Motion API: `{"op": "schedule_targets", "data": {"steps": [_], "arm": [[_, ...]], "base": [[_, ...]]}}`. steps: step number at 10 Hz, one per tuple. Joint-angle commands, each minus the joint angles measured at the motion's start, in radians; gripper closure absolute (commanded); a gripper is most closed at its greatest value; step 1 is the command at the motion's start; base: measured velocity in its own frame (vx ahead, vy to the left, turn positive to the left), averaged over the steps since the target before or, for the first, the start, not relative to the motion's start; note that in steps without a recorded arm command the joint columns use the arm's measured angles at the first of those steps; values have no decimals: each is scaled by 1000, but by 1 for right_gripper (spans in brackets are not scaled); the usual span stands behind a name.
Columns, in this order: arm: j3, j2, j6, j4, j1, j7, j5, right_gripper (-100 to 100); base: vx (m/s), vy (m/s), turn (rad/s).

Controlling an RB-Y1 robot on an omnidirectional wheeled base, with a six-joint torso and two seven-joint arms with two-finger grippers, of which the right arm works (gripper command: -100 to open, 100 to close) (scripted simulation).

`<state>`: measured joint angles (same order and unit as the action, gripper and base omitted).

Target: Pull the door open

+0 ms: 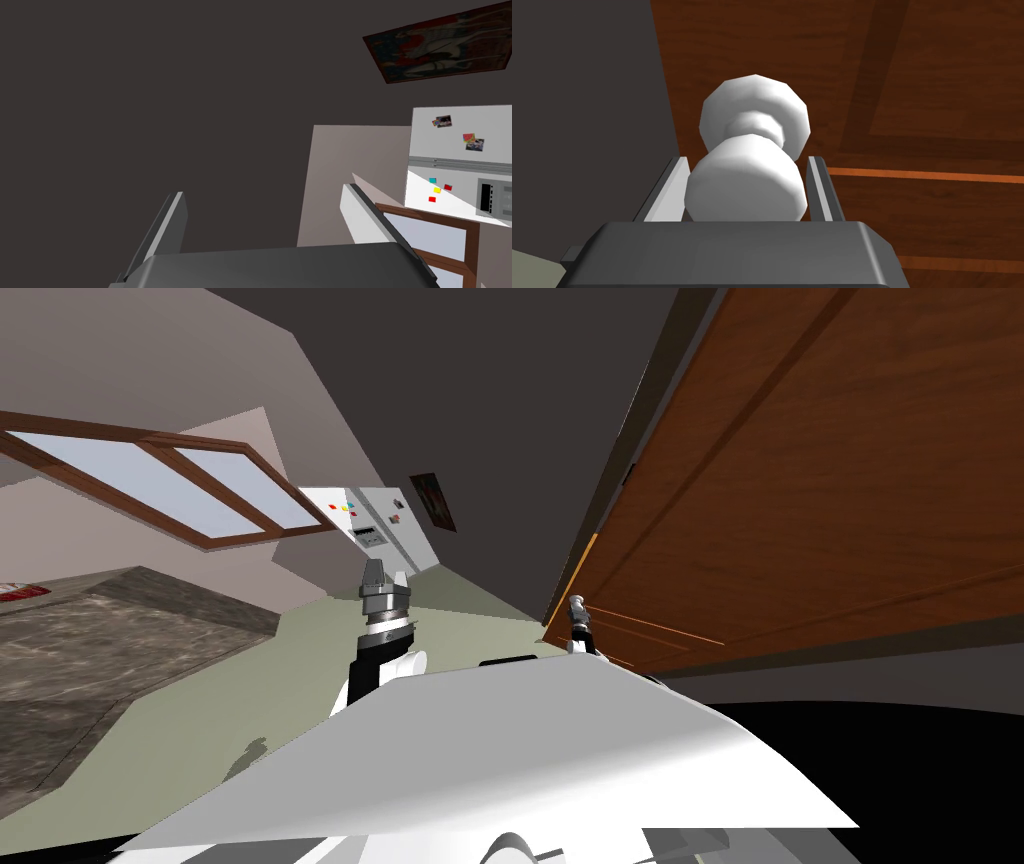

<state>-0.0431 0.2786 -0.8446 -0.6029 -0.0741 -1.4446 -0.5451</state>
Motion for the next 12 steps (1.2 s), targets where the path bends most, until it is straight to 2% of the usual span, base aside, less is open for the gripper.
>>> {"op": "schedule_targets", "data": {"steps": [1,2,5,10,11,12], "arm": [[2,-1,0,-1,2,-29,-6,100],[1,0,0,-1,1,-16,-3,100],[32,9,0,-12,9,-49,13,100],[100,31,-3,-35,29,-117,50,100],[90,29,6,-47,33,-103,45,100],[117,38,2,-55,45,-127,60,100]], "base": [[-22,-8,29],[-7,-4,10],[-188,-10,77],[-269,-7,89],[-128,-14,34],[-193,-12,114]]}}
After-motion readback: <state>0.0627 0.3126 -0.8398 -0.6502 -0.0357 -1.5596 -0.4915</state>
